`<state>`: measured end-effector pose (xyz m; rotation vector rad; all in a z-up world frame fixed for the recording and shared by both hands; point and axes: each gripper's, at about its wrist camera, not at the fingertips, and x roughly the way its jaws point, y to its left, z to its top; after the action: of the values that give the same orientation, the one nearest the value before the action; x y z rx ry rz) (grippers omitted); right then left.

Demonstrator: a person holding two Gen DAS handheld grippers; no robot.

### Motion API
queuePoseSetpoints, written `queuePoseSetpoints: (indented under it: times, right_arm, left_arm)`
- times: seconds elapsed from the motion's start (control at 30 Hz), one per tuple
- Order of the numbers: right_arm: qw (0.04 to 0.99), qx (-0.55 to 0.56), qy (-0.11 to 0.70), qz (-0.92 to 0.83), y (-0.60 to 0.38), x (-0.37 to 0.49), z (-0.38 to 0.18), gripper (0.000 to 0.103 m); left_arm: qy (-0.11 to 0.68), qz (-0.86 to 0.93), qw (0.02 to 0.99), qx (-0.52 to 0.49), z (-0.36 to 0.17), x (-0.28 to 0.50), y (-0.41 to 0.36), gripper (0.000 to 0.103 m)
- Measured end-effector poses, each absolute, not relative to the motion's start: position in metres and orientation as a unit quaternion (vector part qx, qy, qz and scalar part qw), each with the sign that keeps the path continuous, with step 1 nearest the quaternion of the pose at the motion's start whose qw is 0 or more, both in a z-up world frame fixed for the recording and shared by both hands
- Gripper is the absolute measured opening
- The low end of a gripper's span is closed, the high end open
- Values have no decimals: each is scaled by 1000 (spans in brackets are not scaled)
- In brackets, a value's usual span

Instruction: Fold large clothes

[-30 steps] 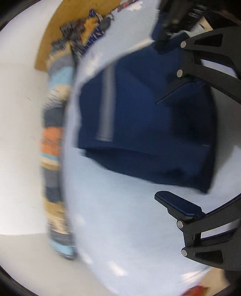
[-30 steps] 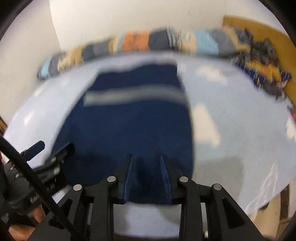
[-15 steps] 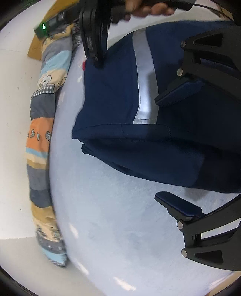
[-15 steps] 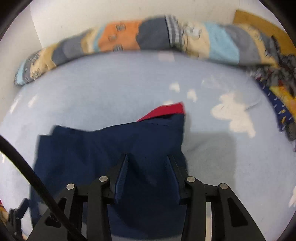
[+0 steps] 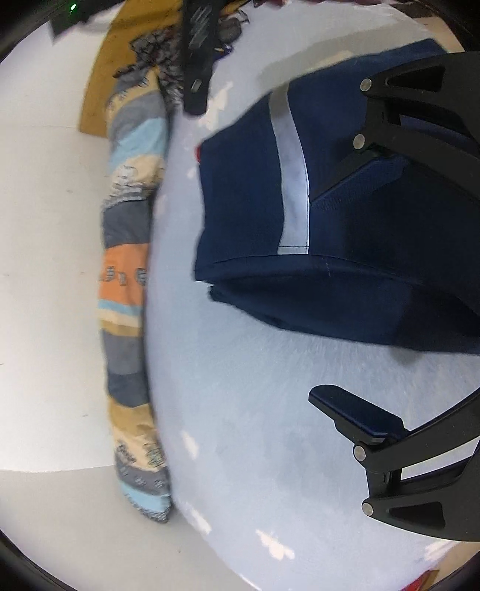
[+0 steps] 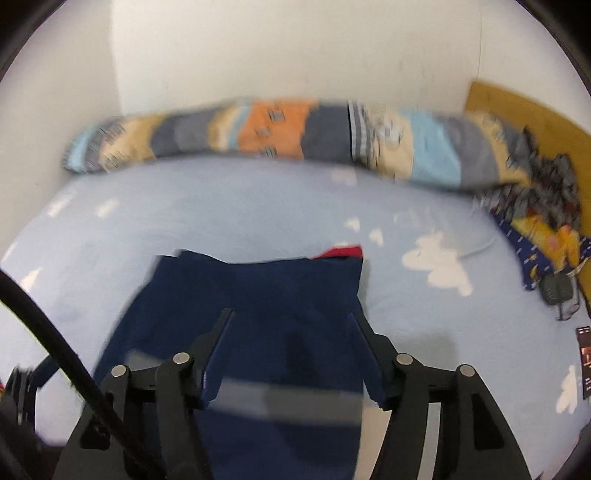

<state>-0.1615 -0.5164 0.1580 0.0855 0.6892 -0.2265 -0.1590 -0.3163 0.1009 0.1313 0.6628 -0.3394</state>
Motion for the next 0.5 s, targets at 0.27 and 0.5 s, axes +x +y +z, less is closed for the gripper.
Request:
queuePoseSetpoints:
  times: [0.27, 0.5]
  right_arm:
    - [946, 74, 293, -119, -481, -307, 127, 81]
    - [951, 48, 281, -119, -442, -347, 113, 81]
  left_arm:
    - [287, -171, 941, 50, 118, -221, -287, 96]
    - [297, -162, 940, 38, 127, -260, -280, 101]
